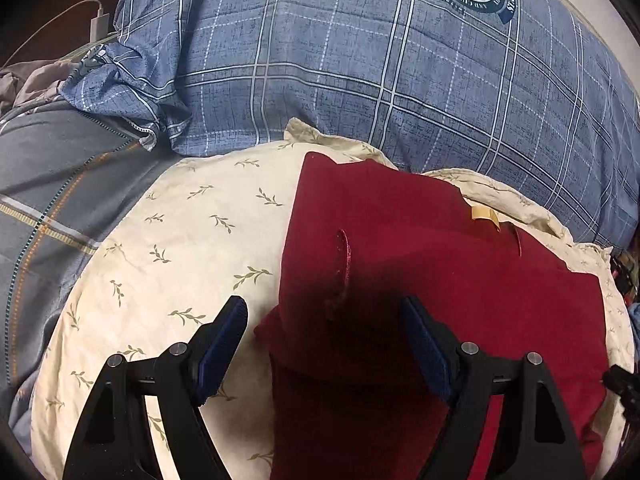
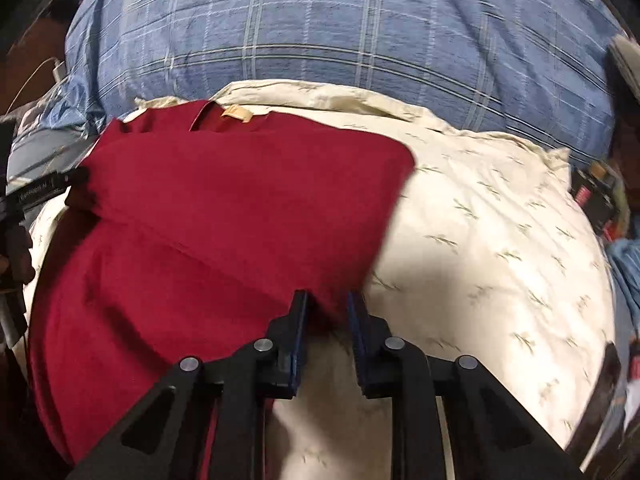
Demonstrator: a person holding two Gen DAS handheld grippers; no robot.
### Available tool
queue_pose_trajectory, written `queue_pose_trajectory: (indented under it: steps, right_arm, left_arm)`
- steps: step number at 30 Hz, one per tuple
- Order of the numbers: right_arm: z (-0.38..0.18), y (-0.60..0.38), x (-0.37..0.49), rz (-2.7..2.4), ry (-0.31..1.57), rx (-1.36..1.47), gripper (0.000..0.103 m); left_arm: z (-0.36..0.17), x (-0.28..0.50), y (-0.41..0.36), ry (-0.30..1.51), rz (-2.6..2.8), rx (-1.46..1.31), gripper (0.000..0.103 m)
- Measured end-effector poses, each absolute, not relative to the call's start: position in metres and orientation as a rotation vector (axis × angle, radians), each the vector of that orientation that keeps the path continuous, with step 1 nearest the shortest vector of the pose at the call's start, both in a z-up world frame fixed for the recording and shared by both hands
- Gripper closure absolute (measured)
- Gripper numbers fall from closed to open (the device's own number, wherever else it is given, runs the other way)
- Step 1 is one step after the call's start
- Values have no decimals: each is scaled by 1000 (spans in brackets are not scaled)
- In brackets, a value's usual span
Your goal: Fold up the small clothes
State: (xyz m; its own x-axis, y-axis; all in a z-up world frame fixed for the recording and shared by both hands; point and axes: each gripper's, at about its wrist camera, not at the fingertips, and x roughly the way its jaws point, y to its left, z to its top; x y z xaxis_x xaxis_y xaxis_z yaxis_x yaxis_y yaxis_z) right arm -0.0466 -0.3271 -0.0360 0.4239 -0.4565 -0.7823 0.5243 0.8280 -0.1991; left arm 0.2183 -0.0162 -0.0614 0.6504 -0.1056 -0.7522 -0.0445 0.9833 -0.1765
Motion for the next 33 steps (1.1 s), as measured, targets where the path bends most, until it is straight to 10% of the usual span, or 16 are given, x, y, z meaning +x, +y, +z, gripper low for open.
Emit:
queue_pose_trajectory:
  steps: [5,9,11,14,22,25,33]
  right_arm:
    - [-15,-361,-46,-626,758,304,29]
    - [-39,-388,-7,-600,825,399,39]
    - [-45,-392,6,-638,864,344,79]
    - [-22,-383,0,-696,788,201,95]
    - [-24,-392,-30,-740,748,252,85]
    - [-7,-371,-39,-695,707,268,51]
    - [-53,-349,-20,-670,949,160,57]
  left_arm:
    - [-63,217,-14,862,-29,-191,25]
    - [-66,217,-16,867,-27,-179,25]
    - [-66,218,-17,868,-30,-176,25]
    - [-66,218,-18,874,-43,-185,25]
    - [-71,220,-26,883,-54,-141,25]
    - [-72,219,-25,880,-49,-150,25]
    - [-69,214,-20,869,-17,-166,25]
